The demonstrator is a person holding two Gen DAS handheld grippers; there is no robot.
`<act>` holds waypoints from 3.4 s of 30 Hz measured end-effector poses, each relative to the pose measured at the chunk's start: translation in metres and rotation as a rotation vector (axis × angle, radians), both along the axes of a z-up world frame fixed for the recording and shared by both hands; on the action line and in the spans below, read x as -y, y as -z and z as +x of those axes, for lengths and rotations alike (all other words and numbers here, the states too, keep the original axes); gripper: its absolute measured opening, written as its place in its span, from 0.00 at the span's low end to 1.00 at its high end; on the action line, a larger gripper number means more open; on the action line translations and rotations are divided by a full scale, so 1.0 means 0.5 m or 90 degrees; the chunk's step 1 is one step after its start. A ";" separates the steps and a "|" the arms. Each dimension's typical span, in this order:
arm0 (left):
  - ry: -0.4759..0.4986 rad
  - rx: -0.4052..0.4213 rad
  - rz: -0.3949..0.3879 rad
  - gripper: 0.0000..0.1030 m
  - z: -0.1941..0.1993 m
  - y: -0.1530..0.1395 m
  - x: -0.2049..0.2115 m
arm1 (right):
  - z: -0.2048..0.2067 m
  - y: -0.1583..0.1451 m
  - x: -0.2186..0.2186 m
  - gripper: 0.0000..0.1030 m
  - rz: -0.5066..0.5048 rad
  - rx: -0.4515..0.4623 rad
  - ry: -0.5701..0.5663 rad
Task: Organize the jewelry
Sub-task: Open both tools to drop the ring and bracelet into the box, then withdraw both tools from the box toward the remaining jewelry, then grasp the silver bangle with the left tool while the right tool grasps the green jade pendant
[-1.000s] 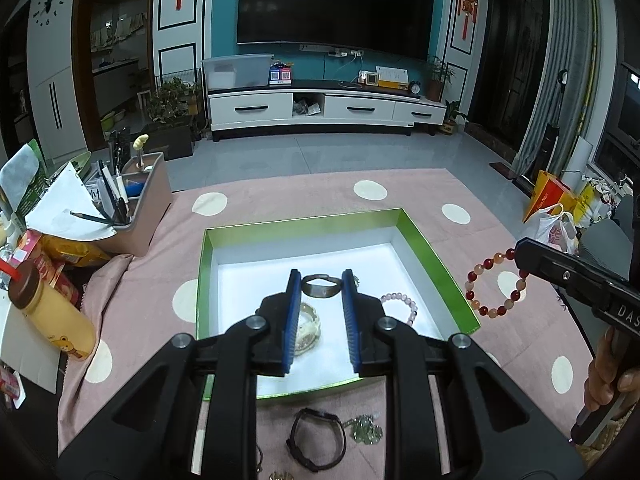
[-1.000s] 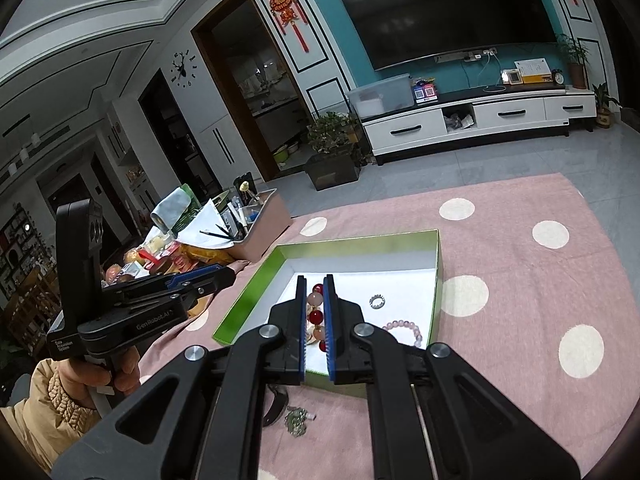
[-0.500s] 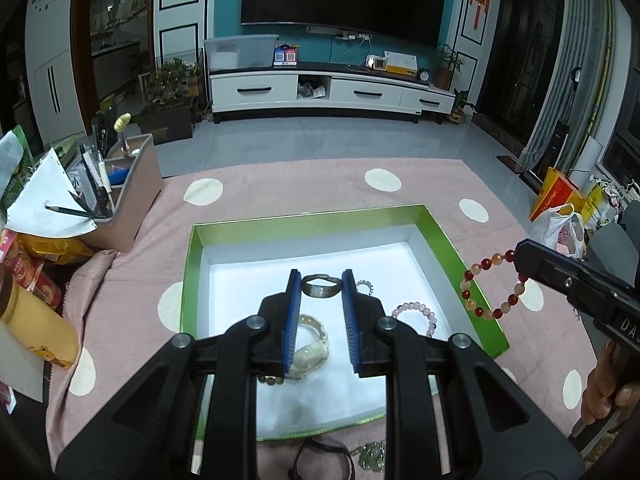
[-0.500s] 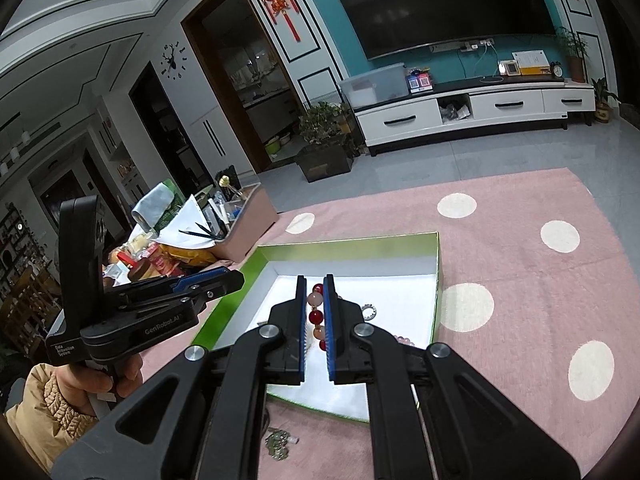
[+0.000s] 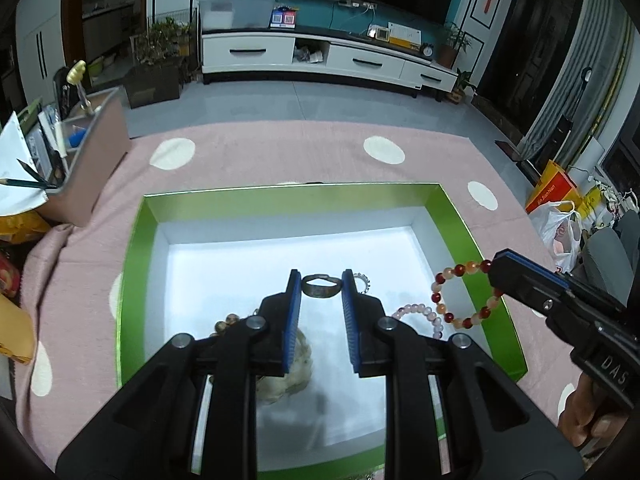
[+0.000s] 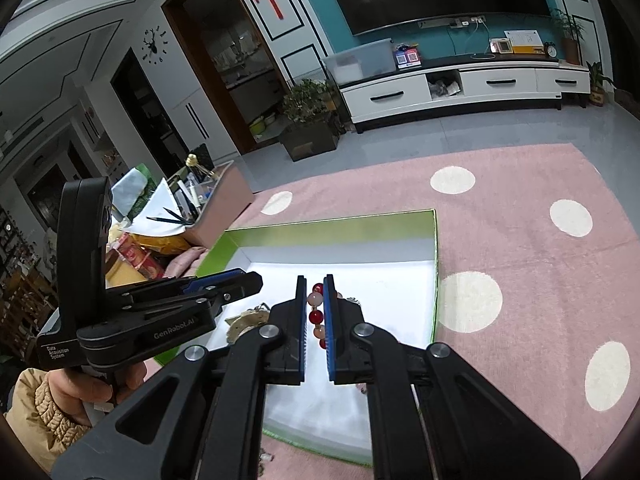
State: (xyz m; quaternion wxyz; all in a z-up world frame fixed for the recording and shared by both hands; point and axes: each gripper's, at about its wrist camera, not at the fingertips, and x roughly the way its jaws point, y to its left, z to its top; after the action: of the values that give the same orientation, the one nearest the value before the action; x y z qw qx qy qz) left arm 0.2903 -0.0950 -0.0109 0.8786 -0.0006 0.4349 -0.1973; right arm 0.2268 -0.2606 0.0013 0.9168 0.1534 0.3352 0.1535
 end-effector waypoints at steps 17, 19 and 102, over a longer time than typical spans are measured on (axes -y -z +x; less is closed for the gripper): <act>-0.034 0.002 0.007 0.59 -0.013 -0.009 -0.035 | -0.031 0.010 0.029 0.30 -0.010 -0.010 0.029; -0.042 0.008 0.010 0.62 -0.026 -0.019 -0.050 | -0.048 0.003 0.035 0.31 -0.013 -0.007 0.033; -0.124 -0.023 0.104 0.14 -0.274 0.147 -0.275 | -0.210 0.178 -0.255 0.24 -0.267 -0.089 -0.096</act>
State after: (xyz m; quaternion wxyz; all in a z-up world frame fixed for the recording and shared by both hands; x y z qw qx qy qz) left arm 0.1532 0.0427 -0.0842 0.8826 0.0251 0.4635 -0.0746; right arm 0.1220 -0.1331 -0.0877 0.8892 -0.0558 0.4328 0.1378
